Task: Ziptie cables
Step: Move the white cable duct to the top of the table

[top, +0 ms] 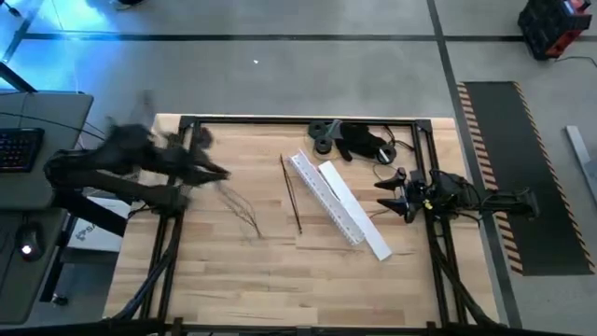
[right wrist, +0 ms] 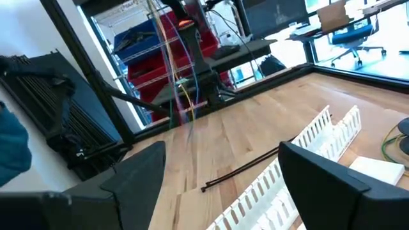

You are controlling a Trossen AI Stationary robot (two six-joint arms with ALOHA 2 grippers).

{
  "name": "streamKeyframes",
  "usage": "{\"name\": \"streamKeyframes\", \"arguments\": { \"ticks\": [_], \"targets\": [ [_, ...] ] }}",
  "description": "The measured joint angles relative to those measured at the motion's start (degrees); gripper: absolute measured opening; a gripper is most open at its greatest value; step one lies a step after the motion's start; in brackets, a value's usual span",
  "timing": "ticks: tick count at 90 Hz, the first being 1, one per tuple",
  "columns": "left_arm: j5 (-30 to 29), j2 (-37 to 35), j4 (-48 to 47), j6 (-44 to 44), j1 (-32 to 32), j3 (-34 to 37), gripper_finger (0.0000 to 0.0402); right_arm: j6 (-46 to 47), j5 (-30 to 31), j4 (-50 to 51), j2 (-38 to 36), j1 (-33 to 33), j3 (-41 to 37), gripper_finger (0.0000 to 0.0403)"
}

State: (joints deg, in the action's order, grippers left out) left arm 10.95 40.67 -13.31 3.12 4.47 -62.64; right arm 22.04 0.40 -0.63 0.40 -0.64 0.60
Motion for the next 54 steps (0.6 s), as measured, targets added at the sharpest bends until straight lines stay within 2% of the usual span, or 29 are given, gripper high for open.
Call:
{"name": "streamKeyframes", "arguments": {
  "ticks": [8, 23, 42, 54],
  "targets": [
    [4.14, 0.5, -0.71, -0.11, 1.11, -4.96, 0.0001, 0.0, -0.01, -0.01, -0.04, 0.0, 0.0, 0.0286],
    [5.05, 8.6, -7.0, -1.74, 1.34, -11.46, 0.0001, 0.0, -0.01, -0.02, -0.02, 0.0, -0.01, 0.0286],
    [6.25, 27.94, -8.16, -9.5, 1.64, -11.08, 0.0, 0.0, -0.02, -0.02, -0.04, 0.0, 0.0, 0.0286],
    [10.75, 43.18, 2.77, -11.81, 3.47, -11.12, 0.0, 0.0, 0.0, -0.02, -0.04, 0.0, 0.0, 0.0286]
  ]
}}
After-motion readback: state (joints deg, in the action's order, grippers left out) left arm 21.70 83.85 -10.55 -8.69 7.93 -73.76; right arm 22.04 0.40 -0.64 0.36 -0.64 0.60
